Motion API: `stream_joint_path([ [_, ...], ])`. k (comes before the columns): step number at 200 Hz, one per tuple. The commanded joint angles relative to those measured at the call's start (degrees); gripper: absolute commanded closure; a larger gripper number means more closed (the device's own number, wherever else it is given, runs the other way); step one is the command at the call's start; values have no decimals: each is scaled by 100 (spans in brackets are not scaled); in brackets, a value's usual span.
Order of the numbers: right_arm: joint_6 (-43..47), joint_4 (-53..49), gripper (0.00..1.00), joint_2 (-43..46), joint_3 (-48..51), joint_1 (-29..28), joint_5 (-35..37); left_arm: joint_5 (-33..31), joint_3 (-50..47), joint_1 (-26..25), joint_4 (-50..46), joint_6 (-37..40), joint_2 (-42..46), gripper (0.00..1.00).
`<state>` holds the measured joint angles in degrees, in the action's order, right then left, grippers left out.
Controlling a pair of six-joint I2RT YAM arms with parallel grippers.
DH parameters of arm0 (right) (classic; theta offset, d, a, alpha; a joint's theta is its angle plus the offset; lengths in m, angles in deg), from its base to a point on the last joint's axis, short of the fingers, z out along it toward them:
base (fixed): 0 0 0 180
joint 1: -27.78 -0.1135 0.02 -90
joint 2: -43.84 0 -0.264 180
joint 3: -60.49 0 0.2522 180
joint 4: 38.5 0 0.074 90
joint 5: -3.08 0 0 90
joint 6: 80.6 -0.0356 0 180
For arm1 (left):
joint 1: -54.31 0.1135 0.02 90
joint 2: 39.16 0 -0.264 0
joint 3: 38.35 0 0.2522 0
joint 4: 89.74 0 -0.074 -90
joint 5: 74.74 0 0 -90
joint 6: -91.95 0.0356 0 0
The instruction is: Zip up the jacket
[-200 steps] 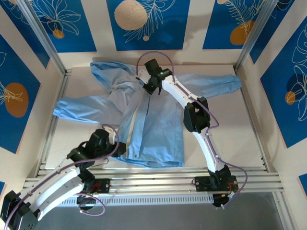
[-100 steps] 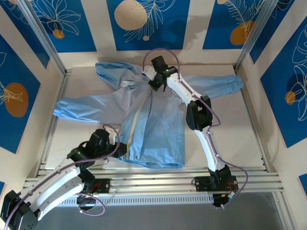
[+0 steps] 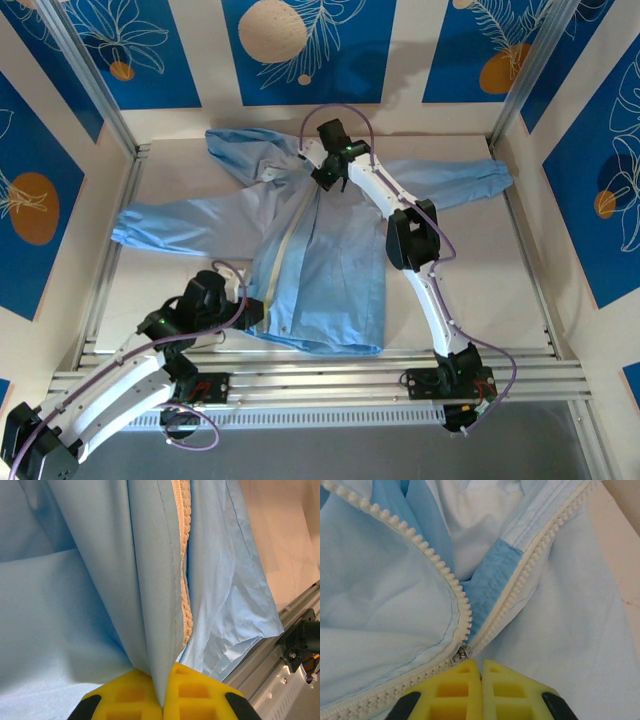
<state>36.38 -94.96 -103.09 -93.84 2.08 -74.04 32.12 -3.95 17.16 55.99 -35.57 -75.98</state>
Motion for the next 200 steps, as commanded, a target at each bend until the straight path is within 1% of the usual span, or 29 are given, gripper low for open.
stream_joint_path([
  [1, -26, 838, 100, -169, -304, 543, 862, 334, -122, -59, -674, -91, 103, 100],
  [65, 21, 1336, 100, -251, -354, 583, 841, 208, -131, -64, -866, -275, 157, 100],
  [98, 66, 1380, 100, -418, -564, 606, 853, 212, -139, -65, -920, -326, 149, 100],
  [149, 57, 1580, 100, -490, -588, 636, 893, 161, -135, -64, -964, -379, 88, 100],
  [176, -21, 1428, 100, -436, -673, 594, 783, 57, -40, -60, -979, -314, -116, 100],
  [200, -55, 1334, 100, -289, -453, 558, 546, -23, 86, -59, -1058, -196, -372, 100],
])
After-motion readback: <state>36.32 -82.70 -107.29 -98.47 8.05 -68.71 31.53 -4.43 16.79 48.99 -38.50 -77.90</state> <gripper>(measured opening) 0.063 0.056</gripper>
